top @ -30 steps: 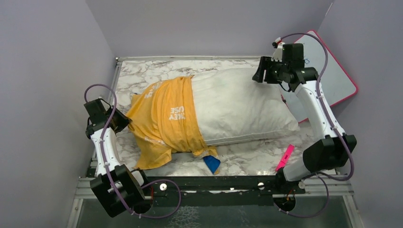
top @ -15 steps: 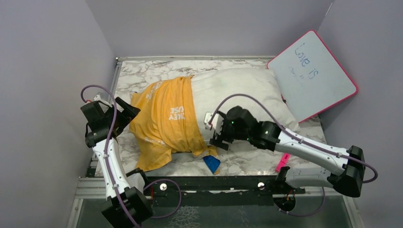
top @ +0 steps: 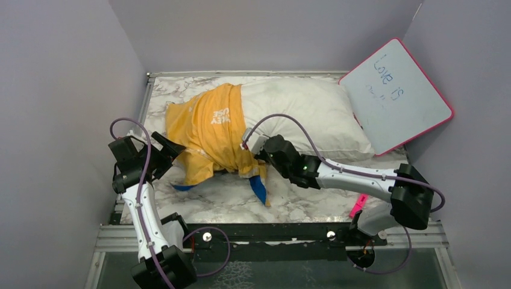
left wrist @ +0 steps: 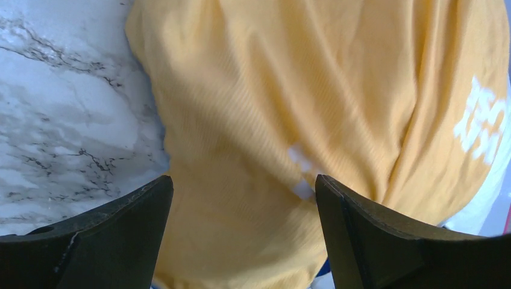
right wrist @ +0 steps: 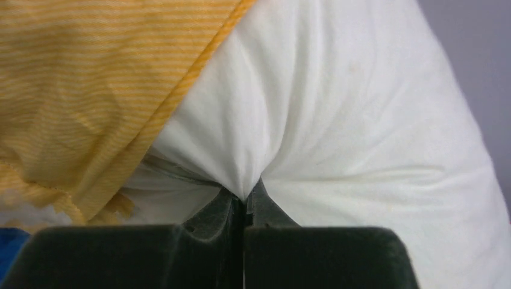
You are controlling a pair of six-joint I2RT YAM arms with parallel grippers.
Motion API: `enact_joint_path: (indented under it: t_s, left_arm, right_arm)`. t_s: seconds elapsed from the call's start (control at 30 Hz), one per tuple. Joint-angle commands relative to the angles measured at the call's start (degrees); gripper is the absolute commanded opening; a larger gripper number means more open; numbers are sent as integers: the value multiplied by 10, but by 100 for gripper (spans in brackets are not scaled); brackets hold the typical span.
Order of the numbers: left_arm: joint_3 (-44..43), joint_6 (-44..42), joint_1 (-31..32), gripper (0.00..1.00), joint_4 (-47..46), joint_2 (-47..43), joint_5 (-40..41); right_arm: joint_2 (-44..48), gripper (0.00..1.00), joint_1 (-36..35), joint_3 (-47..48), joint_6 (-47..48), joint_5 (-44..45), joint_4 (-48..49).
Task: Remove the pillowcase from the pillow
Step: Remove the pillow from the pillowcase.
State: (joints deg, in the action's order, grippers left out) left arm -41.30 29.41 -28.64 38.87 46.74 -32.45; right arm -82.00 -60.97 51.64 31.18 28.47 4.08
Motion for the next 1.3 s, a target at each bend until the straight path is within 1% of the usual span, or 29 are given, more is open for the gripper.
enact_joint_path:
  t_s: [0.0,0.13,0.23,0.3,0.47,0.5,0.57,0.63,0.67,0.73,0.77,0.87,0.93,1.0,1.07,1.13,1.2,1.27]
  left_arm:
    - [-16,-10,11,91,-8,-10,-49]
    - [-24,-4,25,92,-35,-6,-84]
    - [-10,25,26,93,-72,-5,-104]
    - [4,52,29,93,-103,-2,-131]
    - [55,130,40,93,-182,-5,-177]
    - [66,142,41,89,-195,-7,-184]
    - [88,164,45,76,-221,-12,-191]
    - [100,171,46,55,-237,-15,-193]
    - [103,174,46,41,-243,-16,-193]
    - [104,176,46,5,-244,-19,-181]
    - [102,175,46,0,-239,-21,-171]
    - [80,144,46,0,-191,-23,-128]
    - [52,101,46,0,-143,-27,-80]
    - [16,49,46,0,-87,-29,-11]
    - [-22,6,46,0,-38,-30,66]
    - [-49,-18,46,0,-16,-30,117]
    - [-61,-35,46,0,-15,-27,126]
    - [-65,-43,46,1,-15,-21,115]
  right_arm:
    - [-30,1,24,116,-84,79,25]
    - [-53,1,52,183,-152,8,-73]
    - [-50,1,53,178,-163,-21,-71]
    - [-47,1,53,179,-176,-31,-75]
    - [-68,1,53,216,-198,-24,-120]
    - [-72,1,53,224,-206,-22,-129]
    - [-74,1,54,234,-222,-26,-138]
    - [-71,1,55,240,-233,-33,-143]
    - [-70,1,55,244,-240,-33,-145]
    - [-68,1,60,251,-252,-29,-153]
    - [-69,1,64,255,-257,-23,-160]
    - [-75,1,92,269,-277,-12,-189]
    - [-72,1,122,275,-297,-24,-209]
    - [-63,1,140,269,-295,-42,-213]
    - [-51,1,143,254,-277,-57,-200]
    - [-41,1,143,237,-267,-81,-191]
    - [-32,1,143,218,-269,-91,-178]
    - [-29,1,143,208,-274,-88,-173]
